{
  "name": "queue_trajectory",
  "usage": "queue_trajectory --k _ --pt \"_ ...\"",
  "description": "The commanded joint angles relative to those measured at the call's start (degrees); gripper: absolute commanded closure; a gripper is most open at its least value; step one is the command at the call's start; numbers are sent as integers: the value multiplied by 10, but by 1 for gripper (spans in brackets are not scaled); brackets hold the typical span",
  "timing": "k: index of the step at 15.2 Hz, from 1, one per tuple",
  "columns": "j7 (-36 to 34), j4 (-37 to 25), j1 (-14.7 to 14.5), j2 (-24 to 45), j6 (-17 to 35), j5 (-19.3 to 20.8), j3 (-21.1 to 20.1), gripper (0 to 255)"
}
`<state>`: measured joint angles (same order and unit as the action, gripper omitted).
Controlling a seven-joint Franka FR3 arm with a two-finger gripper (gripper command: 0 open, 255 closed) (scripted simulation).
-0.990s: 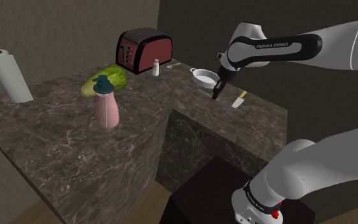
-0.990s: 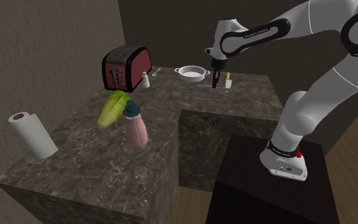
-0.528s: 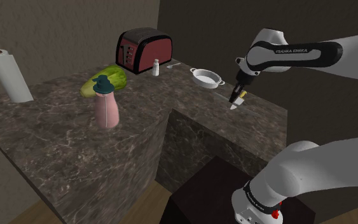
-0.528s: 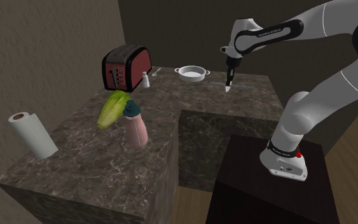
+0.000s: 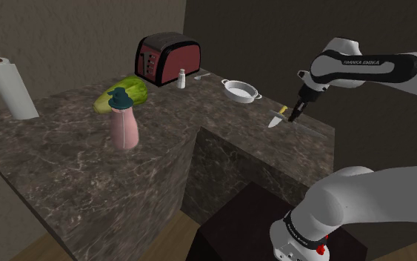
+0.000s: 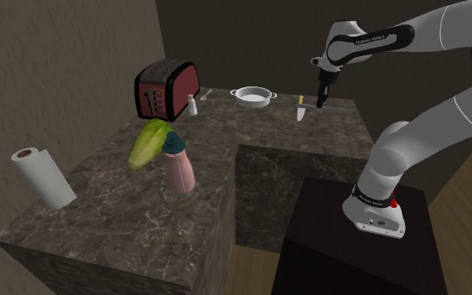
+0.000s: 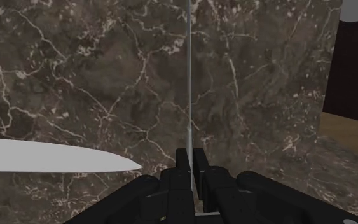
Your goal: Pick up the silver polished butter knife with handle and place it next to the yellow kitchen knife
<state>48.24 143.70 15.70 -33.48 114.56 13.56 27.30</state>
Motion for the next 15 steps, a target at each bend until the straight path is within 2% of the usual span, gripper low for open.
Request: queue_trajectory --k 1,5,15 --pt "32 -5 14 1 -1 13 26 255" --pt "91 -25 34 8 -7 32 73 255" --pt "101 22 33 37 70 41 103 255"
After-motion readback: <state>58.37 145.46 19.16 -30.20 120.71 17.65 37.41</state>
